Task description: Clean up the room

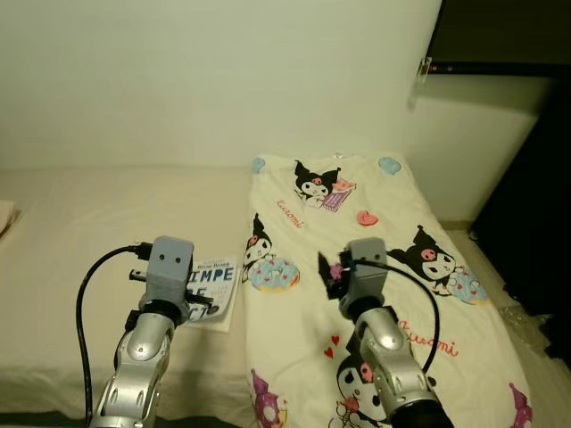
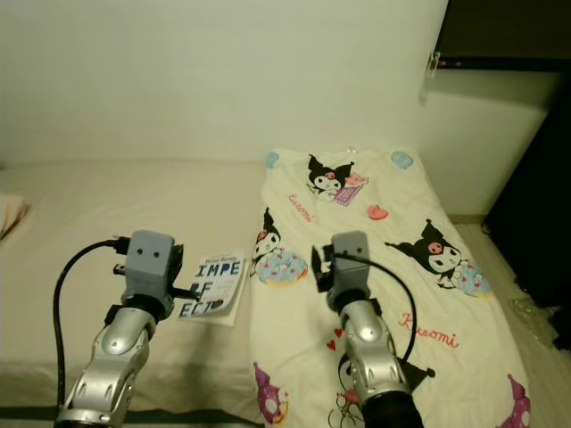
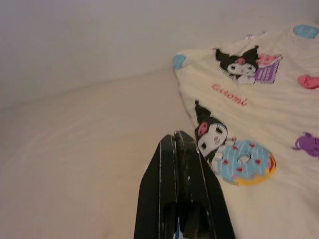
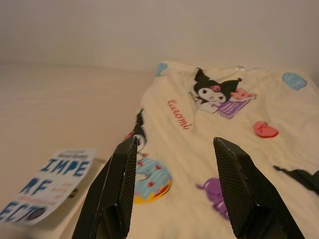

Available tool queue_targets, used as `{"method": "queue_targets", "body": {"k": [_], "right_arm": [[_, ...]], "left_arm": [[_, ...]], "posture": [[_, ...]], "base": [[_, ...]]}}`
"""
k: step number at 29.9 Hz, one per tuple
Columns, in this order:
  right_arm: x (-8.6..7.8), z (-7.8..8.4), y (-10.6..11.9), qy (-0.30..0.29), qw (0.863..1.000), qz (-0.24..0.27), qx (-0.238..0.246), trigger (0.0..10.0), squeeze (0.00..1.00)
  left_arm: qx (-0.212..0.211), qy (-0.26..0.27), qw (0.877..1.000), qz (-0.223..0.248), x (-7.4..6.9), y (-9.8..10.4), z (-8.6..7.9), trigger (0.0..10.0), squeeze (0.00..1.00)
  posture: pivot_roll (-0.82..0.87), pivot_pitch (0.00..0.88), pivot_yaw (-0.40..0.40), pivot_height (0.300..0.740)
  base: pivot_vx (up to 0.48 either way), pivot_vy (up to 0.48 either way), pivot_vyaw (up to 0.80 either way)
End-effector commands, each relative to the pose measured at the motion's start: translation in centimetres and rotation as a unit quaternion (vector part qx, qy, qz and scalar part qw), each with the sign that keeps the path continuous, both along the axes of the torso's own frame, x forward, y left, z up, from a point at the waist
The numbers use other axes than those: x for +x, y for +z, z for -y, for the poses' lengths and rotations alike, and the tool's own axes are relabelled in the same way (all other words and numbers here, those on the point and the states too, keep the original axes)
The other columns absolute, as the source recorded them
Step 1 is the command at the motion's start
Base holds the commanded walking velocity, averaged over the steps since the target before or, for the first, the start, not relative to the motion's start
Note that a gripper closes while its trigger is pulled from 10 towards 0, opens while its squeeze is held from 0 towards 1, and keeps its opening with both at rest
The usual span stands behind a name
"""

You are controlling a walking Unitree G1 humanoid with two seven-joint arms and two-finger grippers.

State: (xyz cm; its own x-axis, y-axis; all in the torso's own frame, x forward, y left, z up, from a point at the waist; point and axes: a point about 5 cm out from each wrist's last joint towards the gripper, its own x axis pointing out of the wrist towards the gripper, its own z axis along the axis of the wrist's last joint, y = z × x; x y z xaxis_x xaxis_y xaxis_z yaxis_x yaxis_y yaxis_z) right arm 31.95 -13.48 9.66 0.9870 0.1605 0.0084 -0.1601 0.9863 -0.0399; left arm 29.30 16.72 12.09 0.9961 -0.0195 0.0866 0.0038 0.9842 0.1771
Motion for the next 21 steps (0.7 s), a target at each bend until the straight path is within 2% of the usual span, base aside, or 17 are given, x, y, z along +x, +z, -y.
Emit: {"method": "queue_targets", "body": {"k": [1,11,21], "right_arm": [[-0.29,0.38,-0.39,-0.009,1.0,-0.006,0.007,10.0,0.0],[-0.46,0.5,-0.63,-0.017,1.0,-0.011,0.02,10.0,0.0],[-0.74,0.56,-0.92,-0.02,0.999,-0.017,0.022,10.0,0.0]], "left_arm": [[-0.003,-0.005,1.0,-0.009,0.05,-0.41,-0.14,10.0,0.0],[0.006,-0.006,1.0,-0.011,0.05,-0.52,-0.61,10.0,0.0],[0.009,-0.008,1.0,-0.005,0.14,-0.48,-0.76,10.0,0.0]], "posture": [[-0.05,0.062,0.022,0.74],[-0.04,0.07,0.024,0.74],[-0.05,0.072,0.027,0.74]], "base": [[0.0,0.0,0.0],[0.0,0.0,0.0],[0.0,0.0,-0.8]]}}
